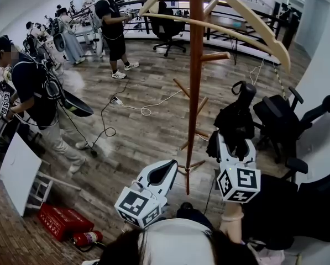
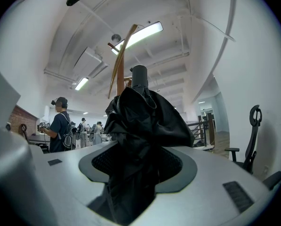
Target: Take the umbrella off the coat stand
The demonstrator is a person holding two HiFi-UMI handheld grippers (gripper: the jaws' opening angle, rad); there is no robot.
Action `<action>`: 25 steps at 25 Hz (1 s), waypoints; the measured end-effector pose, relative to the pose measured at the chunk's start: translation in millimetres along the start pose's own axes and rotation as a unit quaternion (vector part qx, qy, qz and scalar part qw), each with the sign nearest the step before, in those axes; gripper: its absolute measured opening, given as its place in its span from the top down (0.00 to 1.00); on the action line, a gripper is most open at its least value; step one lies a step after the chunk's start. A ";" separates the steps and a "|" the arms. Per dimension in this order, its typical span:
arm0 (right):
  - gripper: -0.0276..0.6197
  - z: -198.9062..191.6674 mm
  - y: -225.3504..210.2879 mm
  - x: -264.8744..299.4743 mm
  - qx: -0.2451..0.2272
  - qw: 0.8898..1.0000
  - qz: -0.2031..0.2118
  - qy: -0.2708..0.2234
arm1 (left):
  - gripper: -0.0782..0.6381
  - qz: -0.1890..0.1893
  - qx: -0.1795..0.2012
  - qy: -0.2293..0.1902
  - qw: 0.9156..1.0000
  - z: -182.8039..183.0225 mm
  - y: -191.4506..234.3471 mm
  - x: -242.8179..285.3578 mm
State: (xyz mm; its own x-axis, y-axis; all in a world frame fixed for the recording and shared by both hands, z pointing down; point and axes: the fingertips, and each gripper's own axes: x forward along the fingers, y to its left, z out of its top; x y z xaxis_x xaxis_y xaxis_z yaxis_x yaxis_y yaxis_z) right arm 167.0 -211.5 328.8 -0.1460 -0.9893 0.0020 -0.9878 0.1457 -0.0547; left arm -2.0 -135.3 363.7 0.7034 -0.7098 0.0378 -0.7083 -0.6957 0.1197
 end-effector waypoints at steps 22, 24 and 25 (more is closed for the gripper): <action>0.57 -4.2 19.4 -46.0 -0.007 1.000 -0.011 0.003 | 0.88 -0.031 0.001 0.001 1.000 -4.4 -25.5 -30.0; 0.57 -3.9 21.7 -51.7 -0.007 1.000 -0.012 0.001 | 0.88 -0.033 0.002 0.000 0.999 -5.1 -28.3 -34.4; 0.57 -3.8 23.3 -54.3 -0.007 1.000 -0.012 0.001 | 0.88 -0.033 0.001 -0.001 0.999 -5.5 -28.9 -37.2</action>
State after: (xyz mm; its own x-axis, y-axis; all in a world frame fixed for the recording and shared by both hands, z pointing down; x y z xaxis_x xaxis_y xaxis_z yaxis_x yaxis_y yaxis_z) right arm 151.7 -154.4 331.2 -0.1216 -0.9926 0.0043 -0.9918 0.1213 -0.0409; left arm -7.4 -88.2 364.4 0.7488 -0.6622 0.0270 -0.6601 -0.7416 0.1194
